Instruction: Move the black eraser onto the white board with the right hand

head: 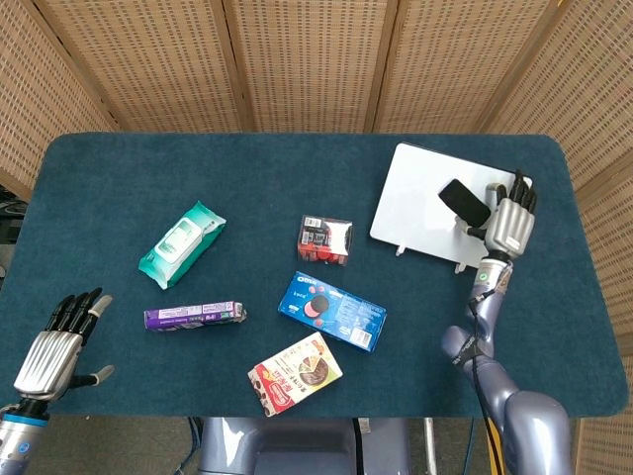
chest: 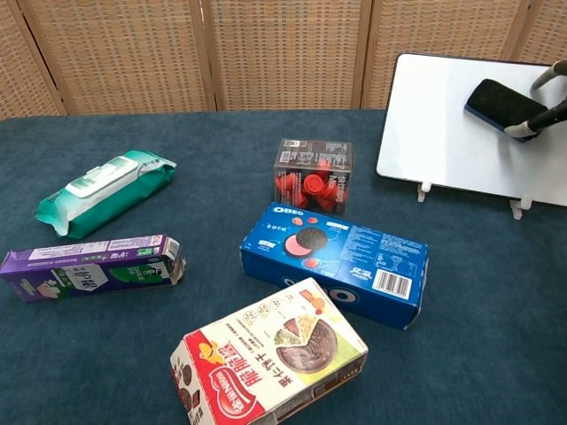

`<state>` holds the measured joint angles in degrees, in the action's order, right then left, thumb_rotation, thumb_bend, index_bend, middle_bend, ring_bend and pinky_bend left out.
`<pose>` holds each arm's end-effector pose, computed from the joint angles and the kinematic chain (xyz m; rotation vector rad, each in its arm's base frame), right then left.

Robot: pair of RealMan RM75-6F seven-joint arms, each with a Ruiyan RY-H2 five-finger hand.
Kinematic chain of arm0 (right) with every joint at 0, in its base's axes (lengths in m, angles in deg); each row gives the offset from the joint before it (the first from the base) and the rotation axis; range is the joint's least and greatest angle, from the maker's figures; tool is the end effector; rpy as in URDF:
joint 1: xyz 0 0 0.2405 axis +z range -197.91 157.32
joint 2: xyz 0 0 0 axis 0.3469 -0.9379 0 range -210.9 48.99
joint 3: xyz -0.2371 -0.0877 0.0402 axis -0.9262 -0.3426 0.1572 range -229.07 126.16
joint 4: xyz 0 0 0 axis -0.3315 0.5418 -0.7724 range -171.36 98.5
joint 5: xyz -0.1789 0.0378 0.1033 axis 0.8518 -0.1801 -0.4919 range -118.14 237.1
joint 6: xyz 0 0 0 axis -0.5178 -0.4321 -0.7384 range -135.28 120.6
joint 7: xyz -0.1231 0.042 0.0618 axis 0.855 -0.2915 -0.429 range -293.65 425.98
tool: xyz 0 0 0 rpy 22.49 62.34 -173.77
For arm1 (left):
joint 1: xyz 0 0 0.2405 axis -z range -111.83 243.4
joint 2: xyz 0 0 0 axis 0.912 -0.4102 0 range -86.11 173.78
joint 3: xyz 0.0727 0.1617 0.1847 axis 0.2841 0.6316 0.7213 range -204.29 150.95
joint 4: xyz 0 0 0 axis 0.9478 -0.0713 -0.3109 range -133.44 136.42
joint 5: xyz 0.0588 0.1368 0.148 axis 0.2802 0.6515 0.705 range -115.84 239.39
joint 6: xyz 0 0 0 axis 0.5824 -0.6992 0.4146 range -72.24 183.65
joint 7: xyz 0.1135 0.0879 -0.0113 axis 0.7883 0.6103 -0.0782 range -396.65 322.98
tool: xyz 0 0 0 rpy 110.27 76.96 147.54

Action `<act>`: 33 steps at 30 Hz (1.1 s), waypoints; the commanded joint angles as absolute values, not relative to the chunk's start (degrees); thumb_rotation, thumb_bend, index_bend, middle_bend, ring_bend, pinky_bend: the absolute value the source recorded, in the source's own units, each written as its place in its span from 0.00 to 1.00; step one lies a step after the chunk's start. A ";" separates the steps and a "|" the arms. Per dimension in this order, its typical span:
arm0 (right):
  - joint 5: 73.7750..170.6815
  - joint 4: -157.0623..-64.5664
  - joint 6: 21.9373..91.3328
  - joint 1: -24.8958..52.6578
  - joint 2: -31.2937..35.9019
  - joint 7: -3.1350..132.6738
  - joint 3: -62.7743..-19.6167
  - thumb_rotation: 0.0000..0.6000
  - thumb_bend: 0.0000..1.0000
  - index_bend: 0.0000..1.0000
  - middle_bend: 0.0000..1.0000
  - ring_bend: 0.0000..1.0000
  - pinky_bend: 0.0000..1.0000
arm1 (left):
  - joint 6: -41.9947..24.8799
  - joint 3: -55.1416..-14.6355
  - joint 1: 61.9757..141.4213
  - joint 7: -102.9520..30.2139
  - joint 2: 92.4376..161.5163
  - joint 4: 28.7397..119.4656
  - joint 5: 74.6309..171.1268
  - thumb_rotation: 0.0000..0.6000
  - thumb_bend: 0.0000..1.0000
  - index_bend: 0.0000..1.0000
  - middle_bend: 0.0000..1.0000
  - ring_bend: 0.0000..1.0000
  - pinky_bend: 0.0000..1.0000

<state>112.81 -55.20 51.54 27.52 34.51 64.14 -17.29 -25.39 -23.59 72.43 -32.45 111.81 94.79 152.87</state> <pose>-0.2738 -0.4424 0.0382 0.8434 -1.0191 0.9696 -0.2949 0.1649 0.1089 -1.5873 -0.9709 -0.8719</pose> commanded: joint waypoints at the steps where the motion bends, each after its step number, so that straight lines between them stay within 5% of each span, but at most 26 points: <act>1: 113.04 -56.06 51.84 26.75 34.03 63.22 -17.50 1.00 0.00 0.25 0.00 0.00 0.00 | -25.45 -23.54 72.41 -32.45 111.77 94.81 152.99 1.00 0.14 0.00 0.00 0.00 0.00; 10: 115.45 -62.77 57.28 23.38 31.55 59.86 -18.96 1.00 0.00 0.22 0.00 0.00 0.00 | -26.12 -23.38 72.19 -32.72 111.49 95.09 153.64 1.00 0.14 0.00 0.00 0.00 0.00; 21: 121.70 -83.70 69.54 13.78 23.46 55.53 -22.95 1.00 0.00 0.17 0.00 0.00 0.00 | -27.29 -23.25 71.79 -33.39 111.02 95.24 154.52 1.00 0.14 0.00 0.00 0.00 0.00; 25: 126.84 -96.16 75.32 7.86 17.13 54.23 -26.83 1.00 0.00 0.17 0.00 0.00 0.00 | -28.00 -23.12 71.56 -33.39 110.89 95.36 155.21 1.00 0.14 0.00 0.00 0.00 0.00; 28: 133.97 -105.14 80.94 1.23 10.48 53.03 -33.68 1.00 0.00 0.17 0.00 0.00 0.00 | -28.90 -22.92 71.25 -33.05 110.88 95.51 156.14 1.00 0.14 0.00 0.00 0.00 0.00; 33: 139.52 -108.76 84.48 -3.31 5.25 53.49 -39.01 1.00 0.00 0.17 0.00 0.00 0.00 | -29.37 -22.73 70.99 -32.39 111.04 95.54 156.70 1.00 0.14 0.00 0.00 0.00 0.00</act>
